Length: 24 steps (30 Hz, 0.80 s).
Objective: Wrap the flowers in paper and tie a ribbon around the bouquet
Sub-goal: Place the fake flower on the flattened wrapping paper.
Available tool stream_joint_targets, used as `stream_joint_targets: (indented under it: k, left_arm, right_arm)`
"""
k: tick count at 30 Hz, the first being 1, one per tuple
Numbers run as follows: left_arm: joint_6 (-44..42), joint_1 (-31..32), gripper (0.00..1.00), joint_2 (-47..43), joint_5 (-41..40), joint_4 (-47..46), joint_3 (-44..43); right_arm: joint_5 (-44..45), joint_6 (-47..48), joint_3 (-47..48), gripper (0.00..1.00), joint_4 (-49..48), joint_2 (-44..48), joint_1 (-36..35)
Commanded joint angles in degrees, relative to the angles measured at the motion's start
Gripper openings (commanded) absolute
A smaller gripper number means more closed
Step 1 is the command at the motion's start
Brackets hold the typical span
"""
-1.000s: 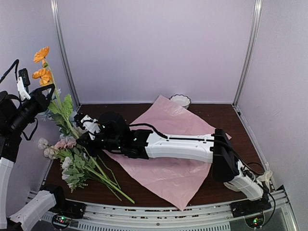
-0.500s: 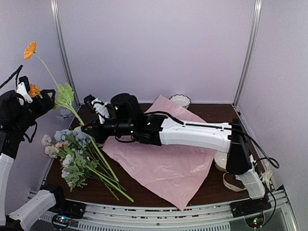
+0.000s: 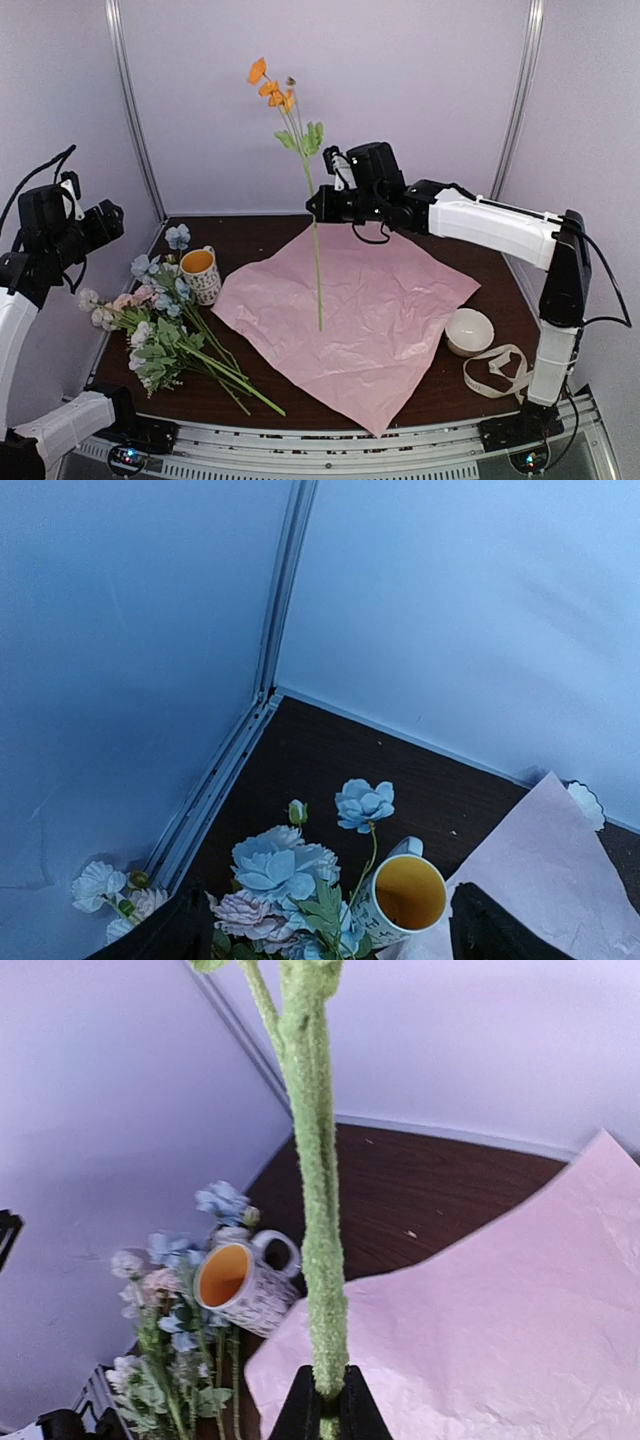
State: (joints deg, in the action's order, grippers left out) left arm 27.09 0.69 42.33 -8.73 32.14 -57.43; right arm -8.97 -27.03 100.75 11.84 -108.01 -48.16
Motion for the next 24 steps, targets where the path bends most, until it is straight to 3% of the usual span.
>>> stream_joint_targets:
  k: [1, 11, 13, 15, 17, 24]
  left_arm:
    - [0.1, -0.2, 0.84, 1.7, -1.0, 1.0, 0.2]
    - [4.3, -0.2, 0.82, 7.6, 2.0, 1.2, 4.8]
    - [5.5, -0.2, 0.81, 9.7, 3.4, 1.0, 5.6]
    - [6.8, -0.2, 0.80, 11.7, 4.6, 0.0, 6.6]
    - [8.1, -0.1, 0.80, 14.1, 5.9, -1.6, 7.8]
    - [10.1, -0.2, 0.85, 23.2, 3.4, -6.6, 8.0]
  right_arm:
    - [5.8, -2.6, -2.0, 0.00, 8.1, -5.0, 1.8]
    - [10.6, -1.1, -0.5, 0.00, 15.8, -14.7, 5.4]
    - [11.7, -1.2, 0.1, 0.10, 17.1, -15.8, 5.7]
    - [12.3, -1.6, -0.4, 0.32, 17.1, -15.9, 6.2]
    - [14.3, -1.6, -1.0, 0.45, 17.2, -15.4, 6.4]
    - [16.2, 0.6, -4.1, 0.50, 15.6, -10.9, 6.2]
